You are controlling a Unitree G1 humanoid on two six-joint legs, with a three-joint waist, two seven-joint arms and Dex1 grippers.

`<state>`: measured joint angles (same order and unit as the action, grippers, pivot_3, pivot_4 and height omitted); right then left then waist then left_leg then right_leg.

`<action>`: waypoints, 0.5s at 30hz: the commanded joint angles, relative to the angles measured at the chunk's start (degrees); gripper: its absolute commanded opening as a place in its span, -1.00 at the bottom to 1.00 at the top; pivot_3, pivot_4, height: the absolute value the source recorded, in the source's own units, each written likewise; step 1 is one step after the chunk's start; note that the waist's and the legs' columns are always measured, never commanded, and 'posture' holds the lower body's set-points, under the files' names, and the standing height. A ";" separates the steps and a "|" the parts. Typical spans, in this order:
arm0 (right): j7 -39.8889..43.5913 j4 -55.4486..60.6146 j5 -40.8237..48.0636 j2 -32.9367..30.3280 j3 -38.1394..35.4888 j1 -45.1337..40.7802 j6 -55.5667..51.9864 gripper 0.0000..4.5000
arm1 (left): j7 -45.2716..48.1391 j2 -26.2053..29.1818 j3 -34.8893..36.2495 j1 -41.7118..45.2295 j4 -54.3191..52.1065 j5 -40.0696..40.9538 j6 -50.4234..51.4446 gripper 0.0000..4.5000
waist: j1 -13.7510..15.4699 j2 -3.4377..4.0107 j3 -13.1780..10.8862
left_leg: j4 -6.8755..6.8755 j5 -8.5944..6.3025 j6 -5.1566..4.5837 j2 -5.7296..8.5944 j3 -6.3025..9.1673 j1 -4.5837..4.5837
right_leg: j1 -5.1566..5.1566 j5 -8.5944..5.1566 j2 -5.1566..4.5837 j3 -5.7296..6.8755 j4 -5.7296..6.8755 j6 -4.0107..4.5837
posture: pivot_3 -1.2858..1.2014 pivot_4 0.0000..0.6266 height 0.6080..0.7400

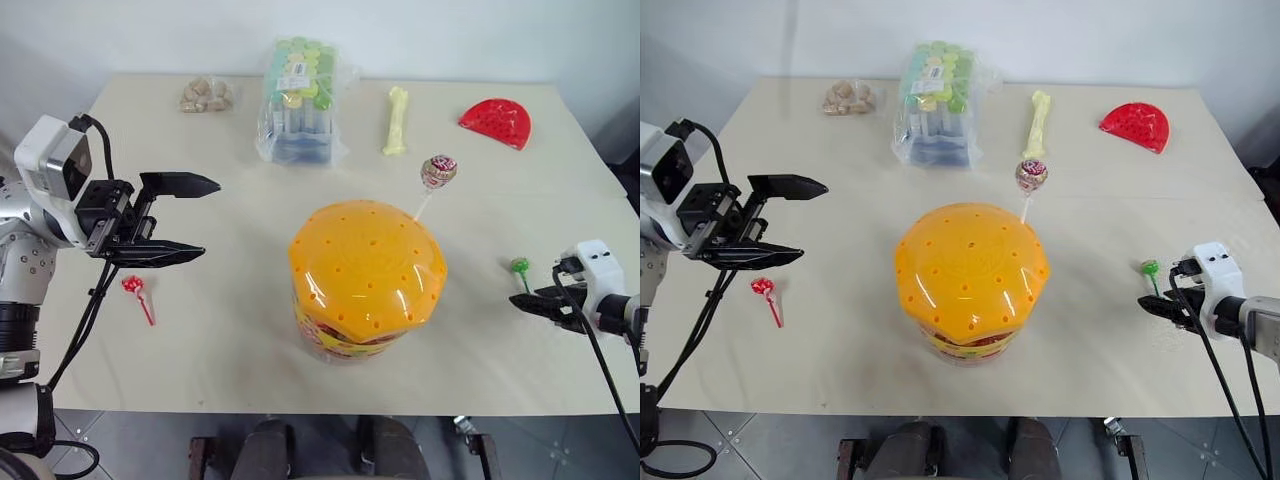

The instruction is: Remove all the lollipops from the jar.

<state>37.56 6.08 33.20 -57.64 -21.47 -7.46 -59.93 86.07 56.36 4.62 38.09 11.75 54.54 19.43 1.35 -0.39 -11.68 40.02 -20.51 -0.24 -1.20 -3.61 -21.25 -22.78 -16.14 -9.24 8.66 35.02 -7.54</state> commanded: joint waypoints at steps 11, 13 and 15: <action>1.36 26.27 21.60 0.57 -23.49 -3.47 -7.45 0.99 | 6.43 0.22 0.93 2.80 -0.59 0.46 0.61 1.00 | -0.35 0.00 0.00 | 0.00 0.00 0.00 -0.01 0.00 0.07 | 0.01 0.03 0.02 -0.09 0.03 0.01 | 0.03 -0.52 1.00; 0.46 26.94 23.99 0.49 -21.08 -7.91 -6.33 0.99 | 6.43 -0.03 0.58 3.33 -0.35 0.55 0.59 1.00 | -0.36 0.00 0.00 | -0.01 0.00 0.00 -0.05 0.01 0.08 | 0.01 0.03 0.06 -0.09 0.02 0.02 | 0.03 -0.52 1.00; 0.23 26.54 25.52 0.82 -16.40 -13.53 -4.34 0.99 | 6.43 -0.26 0.29 3.87 -0.12 0.54 0.57 1.00 | -0.34 0.00 0.00 | 0.00 -0.01 0.00 -0.05 0.00 0.06 | 0.01 0.04 0.07 -0.10 -0.01 0.03 | 0.03 -0.52 1.00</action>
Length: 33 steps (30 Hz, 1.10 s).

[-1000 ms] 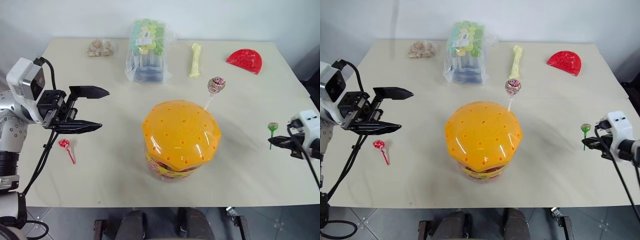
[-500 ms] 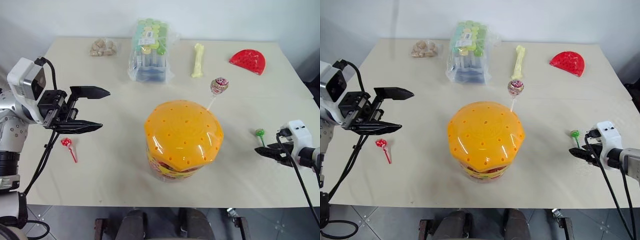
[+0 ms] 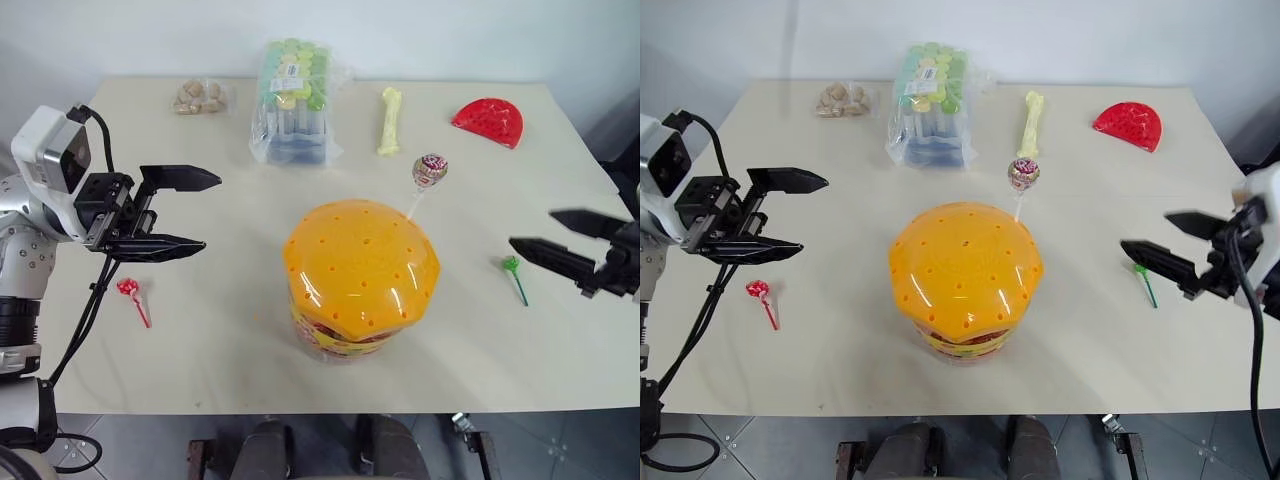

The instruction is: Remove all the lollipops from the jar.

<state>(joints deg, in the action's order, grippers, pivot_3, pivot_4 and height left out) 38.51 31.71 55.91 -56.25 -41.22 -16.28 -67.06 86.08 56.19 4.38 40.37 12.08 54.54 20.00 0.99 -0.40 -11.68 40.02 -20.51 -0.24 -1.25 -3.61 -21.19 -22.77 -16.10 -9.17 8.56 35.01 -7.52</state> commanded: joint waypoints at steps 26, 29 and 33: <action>8.56 -7.96 0.24 -0.65 22.35 -19.84 12.04 0.99 | 5.14 -0.10 9.49 -5.74 -7.44 -0.37 3.65 1.00 | -0.20 0.00 0.00 | -0.06 -0.03 -0.04 0.01 -0.12 -0.13 | -0.15 0.03 0.01 -0.03 -0.11 -0.04 | 0.03 -0.52 1.00; 9.02 -5.54 2.33 -3.24 19.13 -16.87 10.53 0.99 | 5.57 -0.45 9.22 -4.97 -6.75 -0.99 3.65 1.00 | 0.05 0.00 0.00 | -0.05 -0.02 -0.04 0.01 -0.12 -0.12 | -0.16 0.03 0.01 -0.04 -0.09 -0.05 | 0.03 -0.52 1.00; 6.49 -2.52 6.60 -3.68 17.22 -16.16 8.83 0.99 | 6.06 -1.26 8.35 -3.26 -5.66 -1.83 3.62 1.00 | 0.19 0.00 0.00 | -0.04 -0.03 -0.04 0.01 -0.13 -0.11 | -0.15 0.03 0.01 -0.05 -0.07 -0.04 | 0.03 -0.52 1.00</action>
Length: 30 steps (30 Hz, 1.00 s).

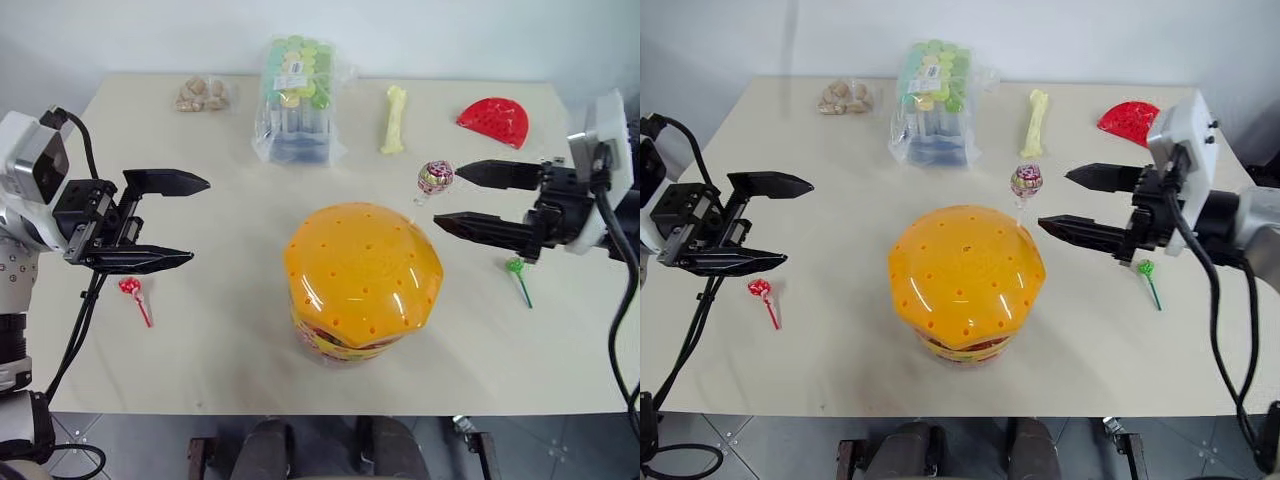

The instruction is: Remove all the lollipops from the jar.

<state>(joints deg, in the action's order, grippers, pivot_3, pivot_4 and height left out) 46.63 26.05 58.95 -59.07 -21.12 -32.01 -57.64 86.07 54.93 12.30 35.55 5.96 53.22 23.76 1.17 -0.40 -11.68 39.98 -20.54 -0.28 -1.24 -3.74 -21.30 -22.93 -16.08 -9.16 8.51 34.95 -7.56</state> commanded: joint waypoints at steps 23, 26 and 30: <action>-11.76 1.05 7.10 9.10 7.26 -11.21 2.91 -0.78 | 6.40 -0.93 -0.39 4.07 1.68 -1.65 0.18 1.00 | 0.00 0.00 0.00 | 0.02 0.00 0.00 0.01 -0.02 -0.02 | -0.03 0.00 0.00 -0.02 0.02 0.00 | 0.03 -0.52 1.00; -12.30 0.90 7.32 9.65 7.01 -13.46 3.42 -0.99 | 6.39 -1.02 -0.29 4.05 1.67 -1.69 0.17 1.00 | -0.02 0.00 0.00 | 0.02 0.00 0.00 0.01 -0.02 -0.02 | -0.04 0.00 0.00 -0.03 0.04 0.00 | 0.03 -0.52 1.00; -12.86 -1.06 6.25 8.62 5.62 -17.74 4.16 -0.99 | 6.42 -1.10 -0.45 4.26 1.90 -1.70 -0.13 1.00 | -0.04 0.00 0.00 | 0.01 0.00 0.00 0.01 -0.04 -0.02 | -0.08 0.00 0.00 -0.05 0.04 0.00 | 0.03 -0.52 1.00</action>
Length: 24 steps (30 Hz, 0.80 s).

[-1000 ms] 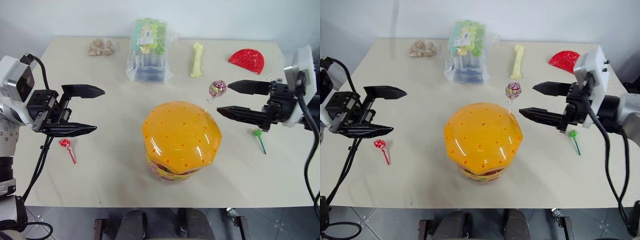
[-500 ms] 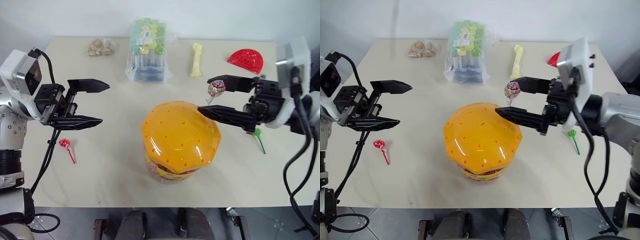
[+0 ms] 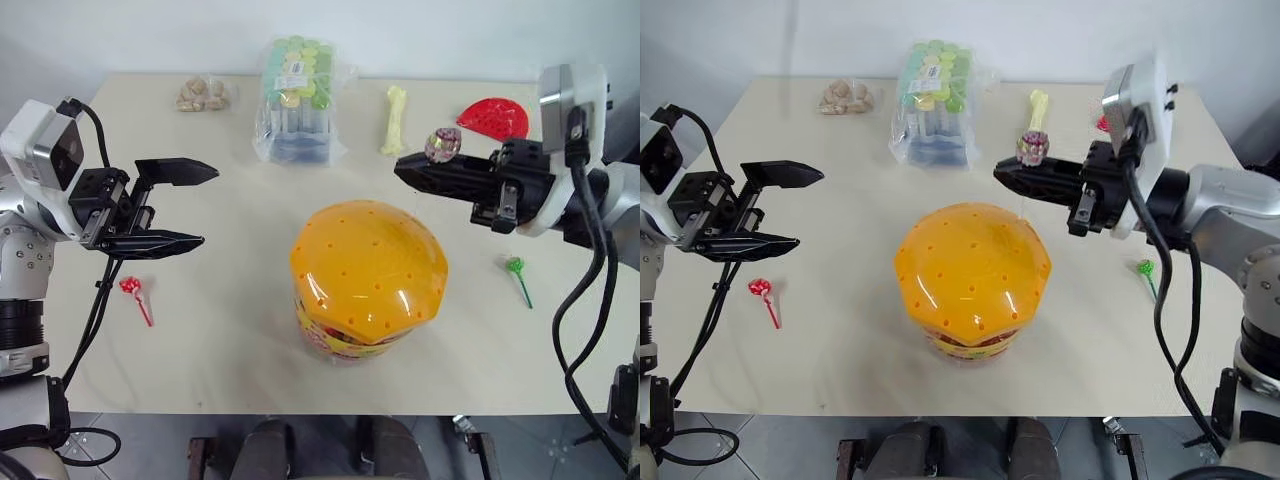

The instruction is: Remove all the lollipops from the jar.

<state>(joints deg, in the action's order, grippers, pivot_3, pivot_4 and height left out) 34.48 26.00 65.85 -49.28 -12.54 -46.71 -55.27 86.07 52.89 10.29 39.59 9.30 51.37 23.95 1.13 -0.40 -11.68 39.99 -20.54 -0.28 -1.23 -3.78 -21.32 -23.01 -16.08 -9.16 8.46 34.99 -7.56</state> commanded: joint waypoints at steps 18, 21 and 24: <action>12.07 -29.05 -30.93 -25.95 -4.58 24.39 7.74 -0.99 | 1.92 -0.38 1.12 1.62 1.69 -2.93 1.73 1.00 | -0.28 -0.11 0.07 | -0.04 -0.04 -0.08 0.02 -0.45 -0.23 | -0.49 0.05 0.00 -0.32 0.08 -0.09 | 0.03 -0.52 1.00; 13.36 -35.26 -35.57 -25.14 -3.49 29.14 11.34 -0.99 | 0.24 0.35 0.52 0.98 1.88 -5.25 2.56 1.00 | -0.44 -0.11 0.06 | -0.02 -0.04 -0.09 0.02 -0.56 -0.22 | -0.49 0.05 0.02 -0.41 0.07 -0.10 | 0.03 -0.52 1.00; 12.47 -39.48 -38.84 -23.21 -1.70 30.47 11.81 -0.99 | -3.64 1.02 0.20 0.31 1.87 -8.72 3.83 1.00 | -0.92 -0.10 0.06 | -0.02 -0.04 -0.08 0.01 -0.62 -0.17 | -0.51 0.06 0.02 -0.49 0.11 -0.11 | 0.03 -0.52 1.00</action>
<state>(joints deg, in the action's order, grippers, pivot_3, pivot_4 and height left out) 47.08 -12.39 28.76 -72.71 -13.68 -16.25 -44.69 84.24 52.54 10.09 40.07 11.97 44.34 27.17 0.21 -0.51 -11.62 39.97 -20.58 -0.36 -1.23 -4.40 -21.47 -23.52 -16.02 -9.13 7.96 35.11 -7.68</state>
